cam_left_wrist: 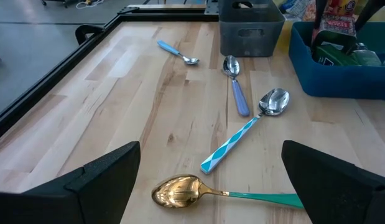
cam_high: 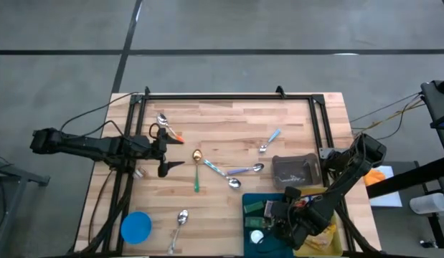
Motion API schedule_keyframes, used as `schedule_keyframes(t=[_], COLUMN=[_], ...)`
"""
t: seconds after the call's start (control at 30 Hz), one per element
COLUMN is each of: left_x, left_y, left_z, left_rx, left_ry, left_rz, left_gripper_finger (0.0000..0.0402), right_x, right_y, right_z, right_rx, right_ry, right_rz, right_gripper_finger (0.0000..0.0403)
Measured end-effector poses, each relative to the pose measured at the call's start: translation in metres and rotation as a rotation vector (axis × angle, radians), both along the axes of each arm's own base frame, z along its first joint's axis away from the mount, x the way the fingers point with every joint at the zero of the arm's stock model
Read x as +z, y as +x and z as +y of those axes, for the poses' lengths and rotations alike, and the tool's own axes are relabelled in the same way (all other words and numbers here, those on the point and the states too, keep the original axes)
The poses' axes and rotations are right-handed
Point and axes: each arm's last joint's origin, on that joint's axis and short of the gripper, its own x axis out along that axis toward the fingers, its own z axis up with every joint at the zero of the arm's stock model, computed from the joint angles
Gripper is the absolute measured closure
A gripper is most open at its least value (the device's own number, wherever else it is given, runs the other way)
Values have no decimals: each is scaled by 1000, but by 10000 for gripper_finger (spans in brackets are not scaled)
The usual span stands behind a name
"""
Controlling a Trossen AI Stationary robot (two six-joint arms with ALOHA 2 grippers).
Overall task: Pick & Place Food Item
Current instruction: Put the red seasoning can into the blue bin
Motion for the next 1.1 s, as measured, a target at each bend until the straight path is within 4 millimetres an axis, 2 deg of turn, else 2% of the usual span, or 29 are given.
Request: schedule_keyframes(t=[1.0,1.1], left_x=[0,0], left_y=[0,0], left_z=[0,0], left_rx=[-1,-1], left_ry=[3,3], left_rz=[1,1], left_gripper_finger=[9,9], right_x=[0,0], right_y=[2,2], right_z=[2,2], right_rx=[75,79], right_ry=[-10,-10], right_rz=[-10,-11], right_gripper_finger=[99,88])
